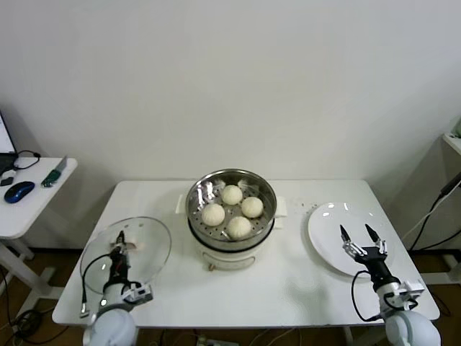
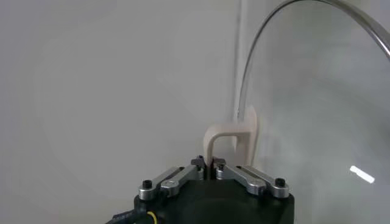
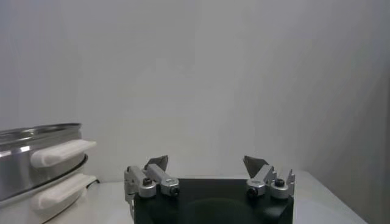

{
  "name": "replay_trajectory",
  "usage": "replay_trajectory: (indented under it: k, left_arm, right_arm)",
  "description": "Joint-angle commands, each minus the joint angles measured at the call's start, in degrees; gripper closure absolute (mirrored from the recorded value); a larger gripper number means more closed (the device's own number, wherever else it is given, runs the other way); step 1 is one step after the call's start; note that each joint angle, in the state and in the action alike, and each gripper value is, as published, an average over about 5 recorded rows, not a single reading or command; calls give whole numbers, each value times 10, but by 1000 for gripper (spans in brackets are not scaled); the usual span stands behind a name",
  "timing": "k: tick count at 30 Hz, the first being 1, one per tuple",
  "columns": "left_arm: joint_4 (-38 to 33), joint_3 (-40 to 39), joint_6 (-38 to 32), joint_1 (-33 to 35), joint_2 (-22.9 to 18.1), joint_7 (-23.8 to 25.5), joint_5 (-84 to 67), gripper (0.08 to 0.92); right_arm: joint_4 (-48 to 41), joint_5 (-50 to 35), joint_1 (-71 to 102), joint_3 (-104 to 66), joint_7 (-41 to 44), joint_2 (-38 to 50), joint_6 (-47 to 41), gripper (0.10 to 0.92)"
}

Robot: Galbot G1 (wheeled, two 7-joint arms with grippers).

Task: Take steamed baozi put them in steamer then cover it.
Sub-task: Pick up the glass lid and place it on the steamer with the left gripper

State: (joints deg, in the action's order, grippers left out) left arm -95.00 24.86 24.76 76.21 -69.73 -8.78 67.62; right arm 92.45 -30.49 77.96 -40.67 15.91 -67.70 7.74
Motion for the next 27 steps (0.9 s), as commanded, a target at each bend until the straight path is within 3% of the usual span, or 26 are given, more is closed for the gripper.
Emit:
replay_trajectory:
  k: [1, 9, 15, 19, 22, 27]
  left_arm:
    - [-144, 8, 96, 68, 34, -9, 3, 854]
    - [-243, 3, 160, 77, 76, 18, 4, 854]
    - [-273, -73, 200, 17, 119, 26, -9, 854]
    - [-284, -132, 202, -40, 136, 80, 29, 854]
    - [-279, -176, 202, -93, 131, 124, 63, 854]
    - [-234, -237, 202, -185, 75, 186, 109, 854]
  right_arm:
    - [-7, 2, -15, 8, -1, 21, -1, 203]
    - [-16, 12, -46, 33, -7, 44, -6, 203]
    - [-21, 32, -65, 51, -18, 49, -15, 203]
    - [-25, 42, -73, 61, -22, 50, -19, 203]
    - [-32, 46, -78, 66, -23, 48, -19, 203]
    - [-45, 54, -86, 71, -22, 37, -16, 203]
